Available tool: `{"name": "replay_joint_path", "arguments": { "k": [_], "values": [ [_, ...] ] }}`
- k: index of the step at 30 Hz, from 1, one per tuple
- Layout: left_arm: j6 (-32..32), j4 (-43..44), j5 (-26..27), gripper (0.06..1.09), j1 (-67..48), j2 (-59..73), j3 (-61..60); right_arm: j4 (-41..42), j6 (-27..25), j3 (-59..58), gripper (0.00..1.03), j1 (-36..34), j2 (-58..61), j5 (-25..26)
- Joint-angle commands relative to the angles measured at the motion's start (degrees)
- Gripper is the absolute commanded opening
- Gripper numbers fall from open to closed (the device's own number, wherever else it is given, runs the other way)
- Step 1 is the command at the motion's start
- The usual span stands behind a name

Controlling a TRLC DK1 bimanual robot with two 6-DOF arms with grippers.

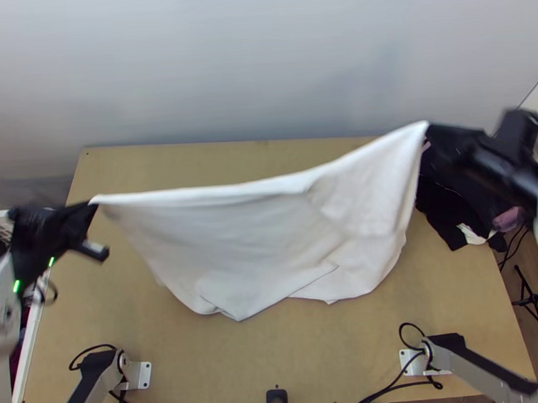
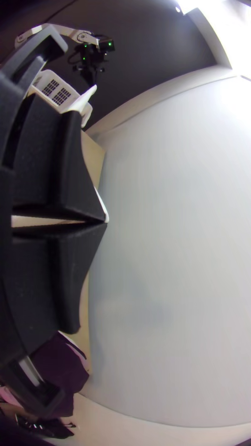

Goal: Fold the t-shirt

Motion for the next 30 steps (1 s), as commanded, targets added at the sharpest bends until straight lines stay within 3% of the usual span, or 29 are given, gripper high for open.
{"name": "replay_joint_path", "arguments": {
  "k": [1,7,9,13,21,30],
  "values": [
    [0.21,4.07,-4.81,0.09,-7.59,18.55,9.58,1.26,-1.9,11.9,0.03,-0.25,19.59,0.74],
    [-3.4,0.29,-8.07,0.09,-8.47,32.44,34.02,-5.51,-0.23,41.43,0.03,-0.34,34.18,2.23],
    [-3.84,-3.58,-7.98,0.09,-8.64,35.78,42.54,-5.25,0.47,46.27,0.03,-0.25,34.97,2.49],
    [-3.84,-6.21,-7.98,0.09,-9.52,36.48,48.69,-5.16,-0.41,43.72,0.03,0.81,30.84,3.28],
    [-4.98,-8.76,-8.07,0.09,-8.2,20.66,40.7,-8.41,0.12,35.89,0.03,0.72,17.13,3.2],
    [-1.73,-25.9,-7.36,0.09,-8.73,3.43,39.99,-18.61,-0.32,25.17,0.03,0.98,-1.42,3.2]
  ]
}}
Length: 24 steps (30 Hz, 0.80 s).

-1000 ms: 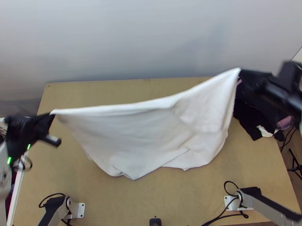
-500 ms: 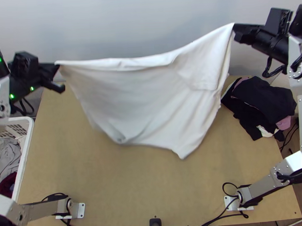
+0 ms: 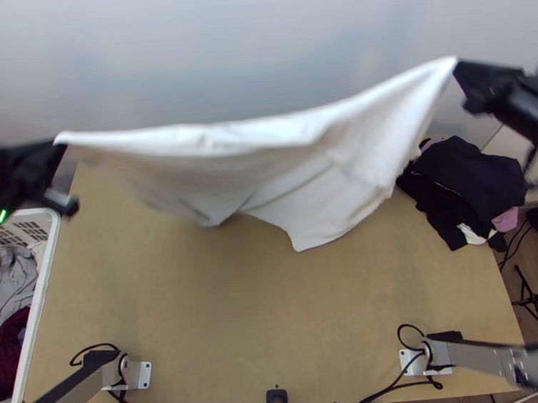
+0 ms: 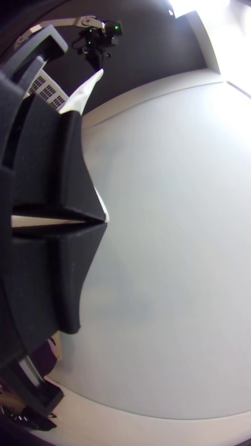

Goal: Fold the t-shirt

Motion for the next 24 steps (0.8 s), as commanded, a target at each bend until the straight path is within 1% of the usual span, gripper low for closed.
{"name": "replay_joint_path", "arguments": {
  "k": [1,6,9,12,14,18,20,23,24],
  "values": [
    [2.32,-12.1,0.44,0.09,0.21,-10.97,2.54,-7.16,-0.21,-4.97,0.03,0.2,-13.36,-0.1],
    [3.64,-20.01,0.44,0.09,0.39,-14.23,9.22,-13.75,-0.21,0.57,0.03,0.11,-17.49,-0.02],
    [3.55,-21.68,0.44,0.09,0.65,-16.34,10.1,-16.92,-0.12,3.91,0.03,-0.86,-18.98,-0.02],
    [3.29,-21.24,0.44,0.09,0.91,-17.74,6.49,-17.53,-0.12,2.06,0.03,-1.03,-20.48,-0.02],
    [3.46,-18.78,0.44,0.09,0.83,-19.41,-0.01,-17.36,-0.39,-1.98,0.03,-1.21,-20.92,-0.02],
    [9.0,-11.39,0.26,0.09,0.91,-21.87,-16.27,-16.83,-2.5,-10.06,0.03,-0.77,-19.16,-0.02],
    [10.93,-6.12,0.26,0.09,0.74,-21.35,-23.13,-14.81,-2.94,-14.46,0.03,-1.03,-17.14,0.07],
    [15.77,2.67,0.0,0.09,1.09,-18.27,-33.06,-12.78,-5.49,-21.23,0.03,-1.03,-11.43,0.07],
    [16.03,6.27,0.0,0.09,1.27,-16.69,-35.43,-11.29,-6.54,-23.25,0.03,-1.03,-9.32,0.07]
  ]
}}
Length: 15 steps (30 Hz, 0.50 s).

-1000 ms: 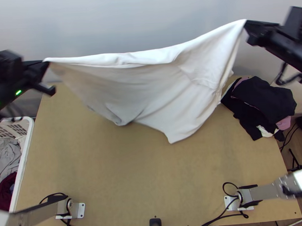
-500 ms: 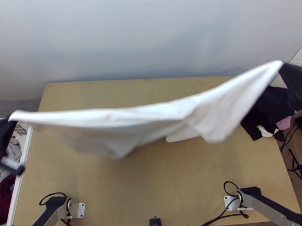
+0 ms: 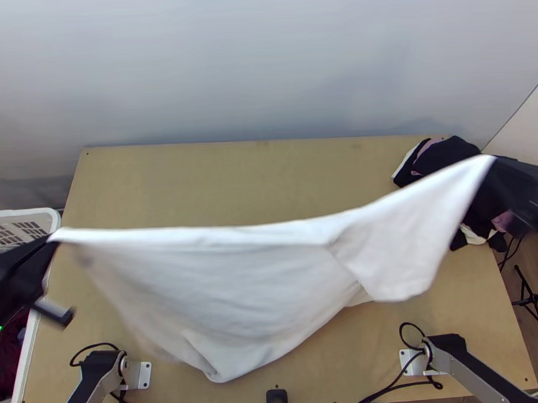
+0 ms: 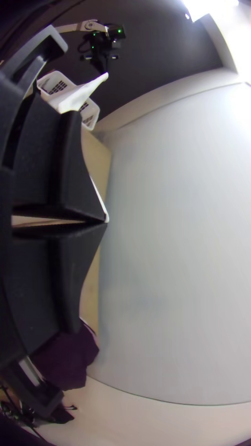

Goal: Fold the t-shirt

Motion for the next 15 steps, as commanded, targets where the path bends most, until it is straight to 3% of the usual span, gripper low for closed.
{"name": "replay_joint_path", "arguments": {
  "k": [1,3,7,15],
  "values": [
    [6.22,17.65,-0.42,0.09,0.83,4.98,-20.71,7.33,-3.96,-14.72,0.03,-0.14,9.4,0.2],
    [6.74,23.54,-0.42,0.09,3.2,11.22,-23.79,14.1,-4.14,-18.32,0.03,-0.05,15.2,0.64],
    [9.65,34.79,-2.7,0.09,5.14,22.47,-27.13,19.63,-6.51,-15.59,0.03,0.74,31.29,1.7],
    [8.59,44.55,-6.92,0.09,2.06,40.84,-24.75,22.71,-8.36,5.15,0.03,3.55,57.92,4.07]
  ]
}}
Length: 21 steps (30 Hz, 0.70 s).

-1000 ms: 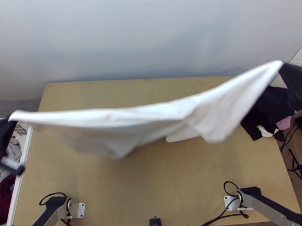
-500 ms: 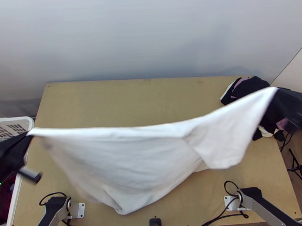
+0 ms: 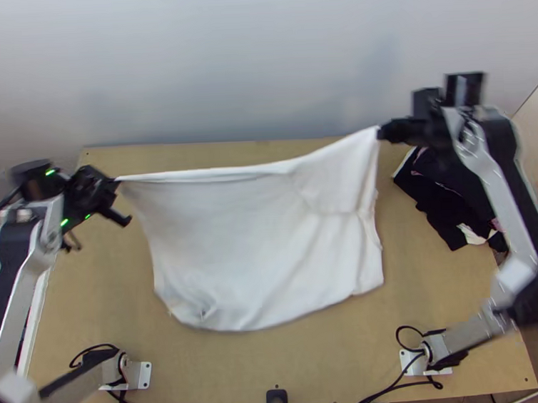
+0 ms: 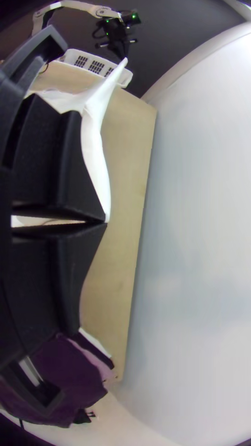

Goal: Fold the t-shirt

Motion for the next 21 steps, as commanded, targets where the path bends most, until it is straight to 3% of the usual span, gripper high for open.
{"name": "replay_joint_path", "arguments": {
  "k": [1,2,3,4,5,7,8,12,16,21],
  "values": [
    [-0.2,9.93,-3.32,0.09,-1.5,15.46,-1.17,2.89,-1.8,13.51,0.03,1.72,22.7,1.27],
    [-0.37,10.55,-3.93,0.1,-1.68,17.04,-1.17,2.89,-1.8,14.82,0.04,1.89,24.46,1.19],
    [-1.08,11.16,-4.02,0.12,-1.68,18.53,-1.26,2.89,-1.71,15.97,0.14,2.07,25.95,1.19],
    [-1.25,11.95,-4.02,0.2,-1.68,19.59,-1.52,2.89,-1.71,16.76,0.25,2.25,27.01,1.27],
    [-1.87,13.18,-4.11,0.34,-1.68,20.03,-1.78,2.89,-1.8,17.29,0.37,2.42,27.71,1.27],
    [-3.89,15.73,-5.87,0.8,-1.68,20.99,-1.96,2.89,-2.06,17.9,0.62,2.6,28.68,1.54],
    [-4.24,15.91,-7.1,1.06,-1.68,21.34,-1.78,2.89,-2.33,18.08,0.7,2.68,29.03,1.63],
    [-5.65,17.23,-7.71,1.05,-1.5,20.38,-2.14,2.09,-3.38,18.08,0.99,2.6,29.2,1.89],
    [-5.65,12.39,-7.8,1.05,-0.36,15.81,-0.73,0.6,-3.82,18.08,0.99,1.81,26.04,2.5],
    [-3.89,-9.05,-5.43,1.03,-3.44,3.24,3.23,-5.73,-4.0,14.82,0.99,0.93,16.63,2.42]
  ]
}}
